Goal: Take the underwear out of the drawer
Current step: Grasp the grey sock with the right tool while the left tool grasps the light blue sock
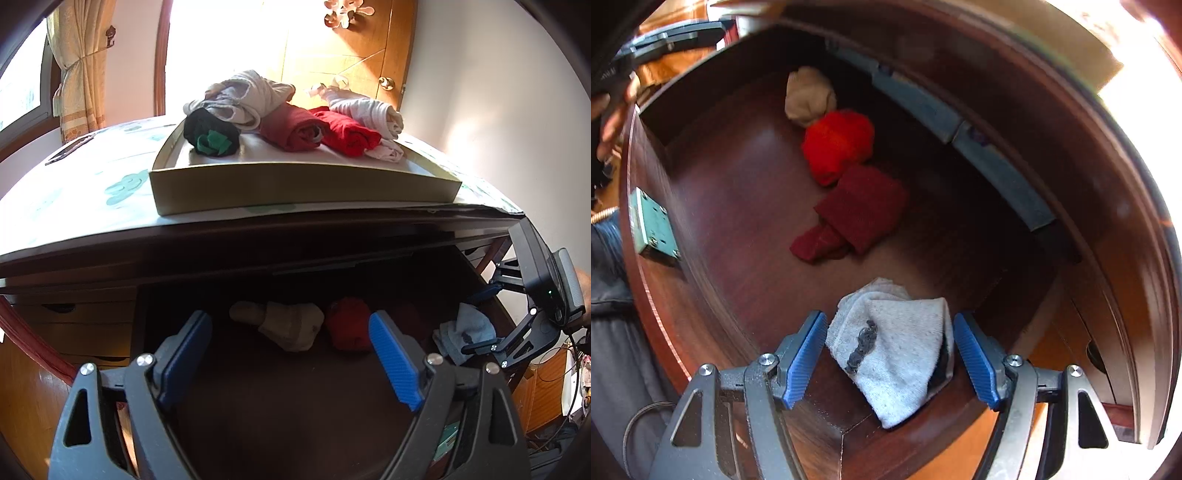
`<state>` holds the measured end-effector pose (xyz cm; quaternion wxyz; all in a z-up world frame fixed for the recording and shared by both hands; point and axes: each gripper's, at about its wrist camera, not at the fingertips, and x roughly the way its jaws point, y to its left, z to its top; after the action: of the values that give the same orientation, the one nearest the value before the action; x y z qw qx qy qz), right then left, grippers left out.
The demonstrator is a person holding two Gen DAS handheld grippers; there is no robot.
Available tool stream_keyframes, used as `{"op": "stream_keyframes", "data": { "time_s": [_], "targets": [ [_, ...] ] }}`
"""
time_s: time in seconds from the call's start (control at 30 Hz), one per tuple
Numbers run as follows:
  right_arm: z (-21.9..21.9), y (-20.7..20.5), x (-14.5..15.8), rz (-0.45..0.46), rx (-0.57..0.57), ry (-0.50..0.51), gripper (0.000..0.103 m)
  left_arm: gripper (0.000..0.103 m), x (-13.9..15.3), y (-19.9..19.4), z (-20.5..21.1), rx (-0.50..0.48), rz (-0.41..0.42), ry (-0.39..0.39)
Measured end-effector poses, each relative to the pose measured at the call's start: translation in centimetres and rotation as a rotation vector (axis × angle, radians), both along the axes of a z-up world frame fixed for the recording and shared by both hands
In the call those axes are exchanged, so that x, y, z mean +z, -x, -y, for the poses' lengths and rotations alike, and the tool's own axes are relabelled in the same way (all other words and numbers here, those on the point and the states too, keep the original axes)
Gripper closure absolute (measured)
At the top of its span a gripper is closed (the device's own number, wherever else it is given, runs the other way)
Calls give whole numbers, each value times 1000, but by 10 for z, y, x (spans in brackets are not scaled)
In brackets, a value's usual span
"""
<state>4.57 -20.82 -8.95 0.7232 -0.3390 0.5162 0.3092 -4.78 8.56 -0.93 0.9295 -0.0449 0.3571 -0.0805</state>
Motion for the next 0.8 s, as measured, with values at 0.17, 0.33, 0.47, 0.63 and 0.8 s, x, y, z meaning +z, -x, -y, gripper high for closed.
{"op": "stream_keyframes", "data": {
  "time_s": [0.17,0.33,0.47,0.63,0.8],
  "targets": [
    [-8,-7,-12,-42,3,56,30,12,-1,-1,1,-5,-7,-6],
    [-10,-13,-24,-78,9,90,30,12,-3,-2,4,-17,-19,-15],
    [-14,-13,-31,-91,24,114,31,12,-4,-2,5,-26,-27,-20],
    [-27,-7,-43,-94,49,140,45,12,-5,-3,6,-30,-33,-22],
    [-15,-6,-26,-81,11,41,75,12,-7,-6,10,-55,-42,-43]
  ]
}}
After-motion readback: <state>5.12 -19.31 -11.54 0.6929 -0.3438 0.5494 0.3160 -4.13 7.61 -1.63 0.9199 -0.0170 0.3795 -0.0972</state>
